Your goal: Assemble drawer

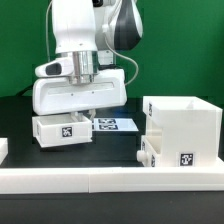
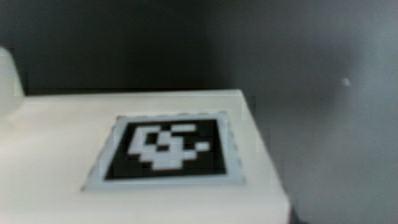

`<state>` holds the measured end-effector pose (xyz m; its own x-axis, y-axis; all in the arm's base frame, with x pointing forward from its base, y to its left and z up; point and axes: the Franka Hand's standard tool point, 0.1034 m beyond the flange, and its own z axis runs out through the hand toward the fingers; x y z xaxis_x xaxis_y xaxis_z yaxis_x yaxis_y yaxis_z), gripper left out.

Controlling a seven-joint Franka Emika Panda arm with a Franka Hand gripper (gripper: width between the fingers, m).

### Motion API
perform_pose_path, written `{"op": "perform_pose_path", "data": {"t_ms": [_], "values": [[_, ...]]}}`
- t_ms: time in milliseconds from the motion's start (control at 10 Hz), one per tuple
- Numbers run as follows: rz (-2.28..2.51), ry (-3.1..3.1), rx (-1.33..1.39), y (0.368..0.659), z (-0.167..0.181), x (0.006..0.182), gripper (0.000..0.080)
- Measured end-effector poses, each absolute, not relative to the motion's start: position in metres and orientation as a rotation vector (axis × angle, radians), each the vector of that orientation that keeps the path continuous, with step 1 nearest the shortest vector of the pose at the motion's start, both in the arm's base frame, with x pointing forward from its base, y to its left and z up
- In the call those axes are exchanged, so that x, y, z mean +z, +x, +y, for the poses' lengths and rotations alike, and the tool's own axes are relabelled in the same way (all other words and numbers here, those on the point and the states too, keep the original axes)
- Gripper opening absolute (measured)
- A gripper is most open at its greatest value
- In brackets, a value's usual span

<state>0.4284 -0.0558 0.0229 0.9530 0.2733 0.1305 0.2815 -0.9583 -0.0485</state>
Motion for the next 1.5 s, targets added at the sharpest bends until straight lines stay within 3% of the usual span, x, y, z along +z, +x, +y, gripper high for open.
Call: {"op": "perform_pose_path", "data": {"t_ms": [700, 1000, 1500], "values": [[-0.6, -2.945, -0.083, 0.514, -0.029, 0.067, 0.0041], [-0.681, -2.929, -0.091, 0.514, -0.03, 0.065, 0.0041], [-1.525, -2.658, -0.126, 0.524, -0.036, 0.064, 0.0041]]}}
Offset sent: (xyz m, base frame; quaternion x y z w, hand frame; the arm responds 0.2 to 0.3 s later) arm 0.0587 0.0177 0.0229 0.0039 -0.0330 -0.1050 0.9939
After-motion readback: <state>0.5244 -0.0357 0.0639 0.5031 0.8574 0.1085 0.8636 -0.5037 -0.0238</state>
